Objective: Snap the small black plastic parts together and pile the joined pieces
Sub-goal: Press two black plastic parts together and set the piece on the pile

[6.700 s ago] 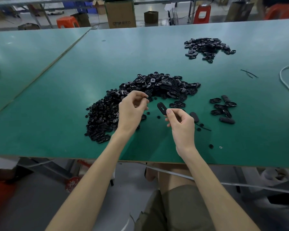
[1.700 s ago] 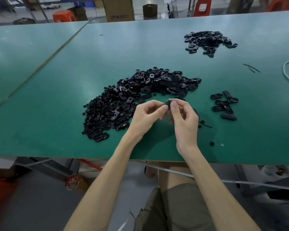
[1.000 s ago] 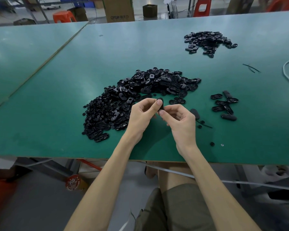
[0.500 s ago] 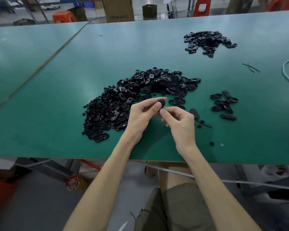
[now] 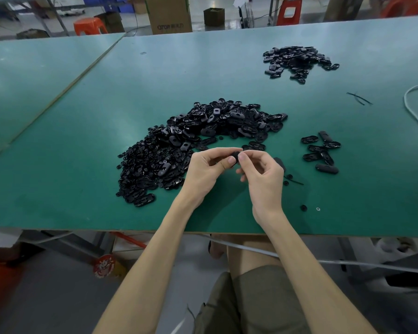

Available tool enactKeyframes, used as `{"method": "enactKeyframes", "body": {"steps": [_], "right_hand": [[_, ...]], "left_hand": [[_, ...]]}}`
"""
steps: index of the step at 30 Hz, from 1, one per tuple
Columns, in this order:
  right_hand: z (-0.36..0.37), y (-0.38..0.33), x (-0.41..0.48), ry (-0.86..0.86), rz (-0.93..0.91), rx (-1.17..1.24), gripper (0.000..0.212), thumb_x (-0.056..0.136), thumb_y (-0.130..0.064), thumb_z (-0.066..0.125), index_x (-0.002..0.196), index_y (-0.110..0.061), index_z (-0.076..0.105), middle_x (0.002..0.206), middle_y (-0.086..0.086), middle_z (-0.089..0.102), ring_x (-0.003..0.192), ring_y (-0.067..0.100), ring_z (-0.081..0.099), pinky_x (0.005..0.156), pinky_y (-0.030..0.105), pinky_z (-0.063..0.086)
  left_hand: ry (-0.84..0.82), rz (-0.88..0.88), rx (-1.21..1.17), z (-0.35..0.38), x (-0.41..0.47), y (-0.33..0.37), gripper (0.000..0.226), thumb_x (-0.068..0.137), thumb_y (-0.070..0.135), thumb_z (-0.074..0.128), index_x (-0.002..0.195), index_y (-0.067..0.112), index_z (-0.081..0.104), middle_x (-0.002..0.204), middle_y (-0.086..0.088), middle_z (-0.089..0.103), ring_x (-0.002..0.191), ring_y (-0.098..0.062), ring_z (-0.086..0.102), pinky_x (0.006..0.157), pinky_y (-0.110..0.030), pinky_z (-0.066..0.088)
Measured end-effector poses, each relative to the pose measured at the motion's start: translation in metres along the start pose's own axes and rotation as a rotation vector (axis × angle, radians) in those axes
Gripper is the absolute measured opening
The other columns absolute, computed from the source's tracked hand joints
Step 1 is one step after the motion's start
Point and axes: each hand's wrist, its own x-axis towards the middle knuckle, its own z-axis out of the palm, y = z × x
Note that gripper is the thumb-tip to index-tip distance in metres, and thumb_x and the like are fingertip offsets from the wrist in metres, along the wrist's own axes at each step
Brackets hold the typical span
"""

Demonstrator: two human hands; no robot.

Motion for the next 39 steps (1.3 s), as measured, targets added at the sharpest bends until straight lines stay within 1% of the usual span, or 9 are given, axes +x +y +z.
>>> {"method": "enactKeyframes", "body": {"steps": [4, 6, 12, 15, 18, 23, 29, 35, 39], "right_hand": [[-0.0007, 0.0005, 0.0001, 0.026, 0.006, 0.005, 0.003, 0.098, -0.021, 0.072, 0.095, -0.020, 0.074, 0.073, -0.003, 0.073, 0.065, 0.011, 0.064, 0.062, 0.025, 0.052], [-0.0006, 0.0010, 0.0001, 0.031, 0.012, -0.006, 0.004, 0.098, -0.023, 0.072, 0.096, -0.020, 0.074, 0.072, -0.003, 0.073, 0.064, 0.010, 0.062, 0.063, 0.025, 0.052], [0.0003, 0.0009, 0.0008, 0.030, 0.029, -0.012, 0.007, 0.099, -0.025, 0.071, 0.097, -0.018, 0.073, 0.075, -0.005, 0.074, 0.067, 0.007, 0.065, 0.064, 0.023, 0.053], [0.0007, 0.0012, 0.0012, 0.024, 0.033, -0.023, 0.008, 0.101, -0.023, 0.069, 0.097, -0.017, 0.072, 0.077, -0.006, 0.073, 0.068, 0.004, 0.066, 0.063, 0.021, 0.052], [0.0010, 0.0013, 0.0012, 0.019, 0.025, -0.049, 0.008, 0.102, -0.022, 0.067, 0.098, -0.017, 0.071, 0.079, -0.003, 0.072, 0.066, 0.002, 0.065, 0.062, 0.019, 0.051], [0.0004, 0.0025, 0.0015, 0.005, 0.019, -0.081, 0.008, 0.102, -0.019, 0.066, 0.095, -0.017, 0.071, 0.080, -0.003, 0.071, 0.067, 0.002, 0.064, 0.063, 0.019, 0.051], [0.0001, 0.0028, 0.0018, -0.011, 0.016, -0.107, 0.009, 0.101, -0.016, 0.068, 0.093, -0.019, 0.070, 0.076, -0.009, 0.071, 0.070, 0.001, 0.064, 0.064, 0.019, 0.051], [0.0001, 0.0015, 0.0016, -0.007, 0.015, -0.118, 0.010, 0.101, -0.017, 0.067, 0.093, -0.020, 0.069, 0.071, -0.012, 0.071, 0.065, 0.001, 0.062, 0.063, 0.018, 0.051], [0.0002, 0.0010, 0.0007, 0.013, 0.010, -0.096, 0.011, 0.103, -0.020, 0.064, 0.093, -0.021, 0.069, 0.071, -0.011, 0.071, 0.066, 0.004, 0.063, 0.065, 0.021, 0.053]], "left_hand": [[-0.019, 0.009, 0.043, 0.0002, -0.0001, 0.0009, 0.027, 0.096, 0.000, 0.068, 0.121, 0.007, 0.075, 0.110, -0.006, 0.078, 0.098, -0.014, 0.069, 0.088, -0.021, 0.051], [-0.022, 0.010, 0.050, 0.0003, 0.0000, 0.0012, 0.028, 0.096, 0.000, 0.067, 0.122, 0.008, 0.075, 0.110, -0.007, 0.078, 0.099, -0.017, 0.068, 0.089, -0.023, 0.051], [-0.015, -0.005, 0.020, 0.0009, -0.0009, 0.0031, 0.028, 0.096, 0.000, 0.067, 0.122, 0.011, 0.075, 0.111, -0.007, 0.078, 0.100, -0.020, 0.068, 0.094, -0.028, 0.053], [-0.010, -0.009, 0.019, 0.0012, -0.0009, 0.0035, 0.029, 0.097, 0.000, 0.066, 0.122, 0.010, 0.075, 0.111, -0.007, 0.078, 0.105, -0.027, 0.071, 0.096, -0.031, 0.054], [-0.010, -0.012, 0.017, 0.0015, -0.0016, 0.0043, 0.028, 0.097, 0.000, 0.066, 0.122, 0.010, 0.075, 0.110, -0.006, 0.078, 0.106, -0.023, 0.072, 0.096, -0.029, 0.055], [0.012, 0.006, 0.077, 0.0043, -0.0001, 0.0013, 0.027, 0.096, -0.005, 0.062, 0.117, 0.006, 0.076, 0.108, -0.017, 0.076, 0.105, -0.035, 0.071, 0.097, -0.040, 0.056], [0.040, 0.025, 0.138, 0.0055, -0.0002, 0.0005, 0.029, 0.094, -0.009, 0.061, 0.111, 0.006, 0.078, 0.108, -0.012, 0.076, 0.100, -0.027, 0.073, 0.092, -0.036, 0.059], [0.040, 0.026, 0.133, 0.0053, -0.0013, 0.0024, 0.026, 0.095, -0.009, 0.062, 0.113, 0.003, 0.077, 0.107, -0.017, 0.076, 0.097, -0.031, 0.073, 0.095, -0.049, 0.058], [0.022, 0.011, 0.084, 0.0035, -0.0023, 0.0049, 0.025, 0.096, -0.003, 0.067, 0.119, 0.004, 0.075, 0.105, -0.016, 0.077, 0.092, -0.025, 0.070, 0.092, -0.044, 0.059]]}}
